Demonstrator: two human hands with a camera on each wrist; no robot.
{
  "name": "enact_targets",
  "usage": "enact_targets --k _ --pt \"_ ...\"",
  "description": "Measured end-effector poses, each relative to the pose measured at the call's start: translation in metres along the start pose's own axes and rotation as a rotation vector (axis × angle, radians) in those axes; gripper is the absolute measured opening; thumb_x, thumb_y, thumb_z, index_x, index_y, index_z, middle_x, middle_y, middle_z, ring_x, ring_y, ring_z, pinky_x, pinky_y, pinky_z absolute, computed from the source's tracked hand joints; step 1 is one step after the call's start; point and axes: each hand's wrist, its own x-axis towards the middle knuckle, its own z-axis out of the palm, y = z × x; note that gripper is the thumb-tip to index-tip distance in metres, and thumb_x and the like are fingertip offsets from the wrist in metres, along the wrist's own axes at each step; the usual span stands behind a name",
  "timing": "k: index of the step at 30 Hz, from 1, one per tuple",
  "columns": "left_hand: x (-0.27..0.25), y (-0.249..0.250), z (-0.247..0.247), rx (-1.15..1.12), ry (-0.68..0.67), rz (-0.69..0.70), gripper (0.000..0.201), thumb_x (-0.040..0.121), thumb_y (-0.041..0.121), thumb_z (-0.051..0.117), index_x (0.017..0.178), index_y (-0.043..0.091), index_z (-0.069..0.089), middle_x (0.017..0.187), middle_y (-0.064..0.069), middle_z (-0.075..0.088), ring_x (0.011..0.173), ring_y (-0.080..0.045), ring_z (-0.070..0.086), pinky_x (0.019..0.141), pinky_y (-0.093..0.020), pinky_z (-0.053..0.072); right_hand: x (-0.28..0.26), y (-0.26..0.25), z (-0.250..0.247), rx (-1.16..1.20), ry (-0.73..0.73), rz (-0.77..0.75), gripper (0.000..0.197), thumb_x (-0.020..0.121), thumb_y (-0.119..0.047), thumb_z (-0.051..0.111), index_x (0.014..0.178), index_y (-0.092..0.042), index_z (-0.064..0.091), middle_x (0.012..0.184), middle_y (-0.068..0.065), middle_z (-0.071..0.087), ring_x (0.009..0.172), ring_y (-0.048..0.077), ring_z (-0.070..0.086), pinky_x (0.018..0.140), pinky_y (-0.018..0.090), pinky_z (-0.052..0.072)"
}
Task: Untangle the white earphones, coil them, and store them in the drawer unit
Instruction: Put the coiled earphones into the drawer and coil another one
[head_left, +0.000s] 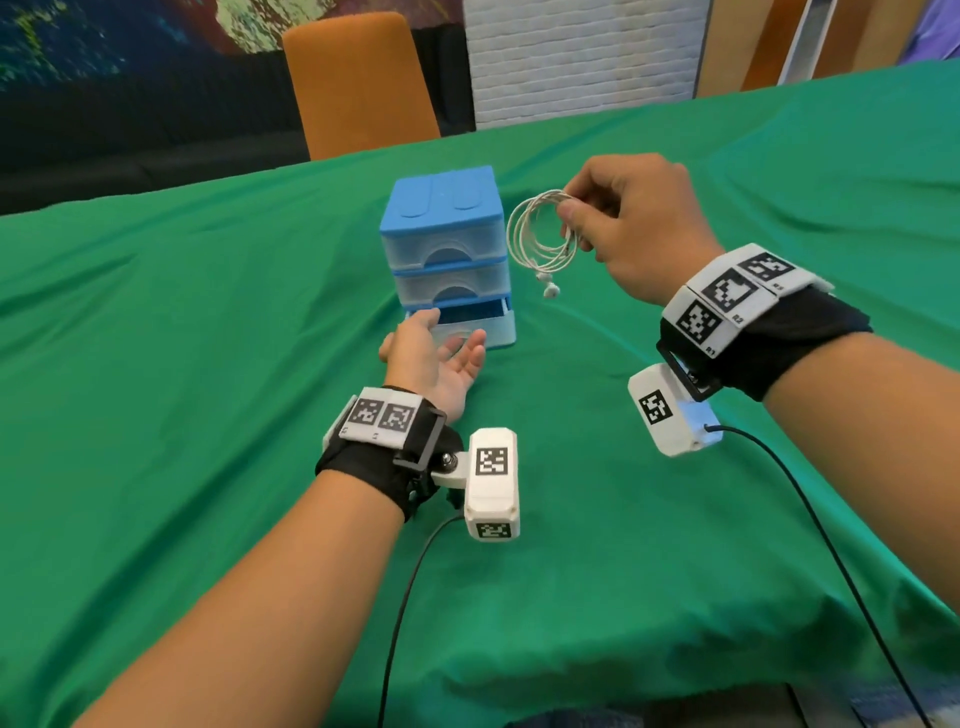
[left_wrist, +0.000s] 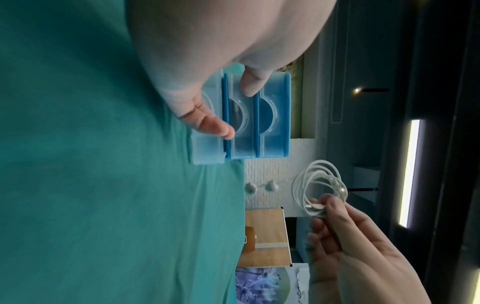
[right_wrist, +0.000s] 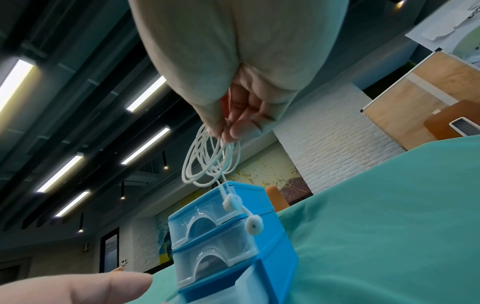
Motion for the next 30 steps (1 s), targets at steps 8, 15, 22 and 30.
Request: enact_targets --k 8,15,22,30 --pt "-0.045 -0.006 -0.029 -0.011 -0.061 -0.070 0.054 0.099 0.023 0.051 0.145 0.004 0.028 0.122 -0.021 0.047 0.063 -0.031 0.071 0.051 -0.029 0.056 0.002 -0.028 0.014 -0.011 -0.045 -0.040 0.010 0.091 -0.021 0.065 0.084 -0.015 0.069 0.061 -0.008 0.062 0.049 0.004 0.053 0.057 0.025 0.049" --pt "-0.054 0.015 -0.053 0.294 -0.014 -0.053 0.061 0.096 0.041 0.049 0.146 0.011 0.033 0.094 -0.010 0.055 0.041 -0.017 0.055 0.038 -0.021 0.039 0.001 -0.042 0.035 -0.014 -0.101 -0.041 0.011 0.091 -0.020 0.067 0.084 -0.013 0.070 0.060 -0.012 0.061 0.048 0.002 0.052 0.060 0.029 0.052" --pt "-0.039 0.068 -0.018 0.665 0.013 0.557 0.025 0.099 0.021 0.048 0.123 0.019 0.055 0.105 -0.002 0.058 0.077 -0.015 0.053 0.066 -0.031 0.047 0.002 -0.044 0.052 -0.032 -0.156 -0.042 0.010 0.092 -0.019 0.067 0.086 -0.011 0.069 0.068 -0.001 0.067 0.065 0.019 0.065 0.071 0.040 0.058" --pt "0.011 0.088 -0.009 1.600 -0.174 0.916 0.072 0.090 0.043 0.050 0.157 0.028 0.028 0.168 0.002 0.010 0.154 -0.020 0.011 0.123 -0.049 0.017 -0.006 -0.025 0.079 -0.121 -0.277 -0.117 0.009 0.092 -0.018 0.067 0.086 -0.013 0.068 0.073 0.001 0.068 0.068 0.019 0.061 0.071 0.036 0.053"
